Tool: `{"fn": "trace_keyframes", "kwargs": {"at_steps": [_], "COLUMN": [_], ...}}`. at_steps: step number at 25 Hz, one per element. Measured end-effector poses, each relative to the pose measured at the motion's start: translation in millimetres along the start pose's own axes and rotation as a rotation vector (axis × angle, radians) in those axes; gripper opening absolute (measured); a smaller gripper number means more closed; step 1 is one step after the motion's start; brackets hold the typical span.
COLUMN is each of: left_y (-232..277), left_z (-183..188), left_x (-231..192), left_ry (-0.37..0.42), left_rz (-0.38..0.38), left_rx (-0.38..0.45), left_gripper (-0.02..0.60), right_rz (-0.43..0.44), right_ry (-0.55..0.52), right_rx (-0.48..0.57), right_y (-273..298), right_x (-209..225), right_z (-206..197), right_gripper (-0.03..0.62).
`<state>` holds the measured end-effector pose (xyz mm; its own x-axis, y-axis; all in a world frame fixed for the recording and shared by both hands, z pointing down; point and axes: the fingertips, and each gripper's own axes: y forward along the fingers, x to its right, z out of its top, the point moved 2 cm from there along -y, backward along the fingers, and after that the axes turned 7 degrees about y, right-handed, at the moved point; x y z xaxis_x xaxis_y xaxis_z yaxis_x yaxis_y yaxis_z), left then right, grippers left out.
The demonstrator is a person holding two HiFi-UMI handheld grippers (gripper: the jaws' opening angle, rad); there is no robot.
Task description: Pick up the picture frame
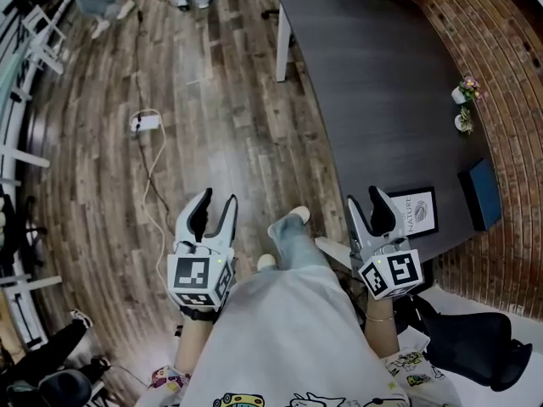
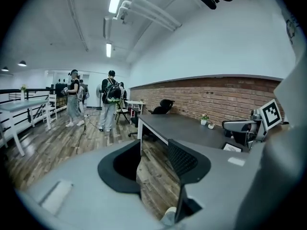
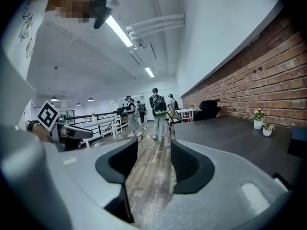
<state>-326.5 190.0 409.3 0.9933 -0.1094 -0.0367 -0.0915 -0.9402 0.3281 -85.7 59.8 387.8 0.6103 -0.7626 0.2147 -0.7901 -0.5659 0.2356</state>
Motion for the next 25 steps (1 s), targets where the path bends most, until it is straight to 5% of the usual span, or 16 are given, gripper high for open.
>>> {"fn": "trace_keyframes", "kwargs": {"at_steps": [11,25], "left_y": [153,276], "left_z": [77,135], "left_x": [45,196], "left_ry": [0.098,0.309], "left_rz": [-0.231,-0.703], "left_rx": [0.013,0.022], "left_gripper": [0.186,0.186], "right_rz": [-0.207,-0.672], "right_ry": [0.071,0.243], "right_rx": [0.077,0.253], "right_y": [18,-74], "right_x": [103,194], "right_z": [46,46], "right_gripper": [0.213,0.212]}}
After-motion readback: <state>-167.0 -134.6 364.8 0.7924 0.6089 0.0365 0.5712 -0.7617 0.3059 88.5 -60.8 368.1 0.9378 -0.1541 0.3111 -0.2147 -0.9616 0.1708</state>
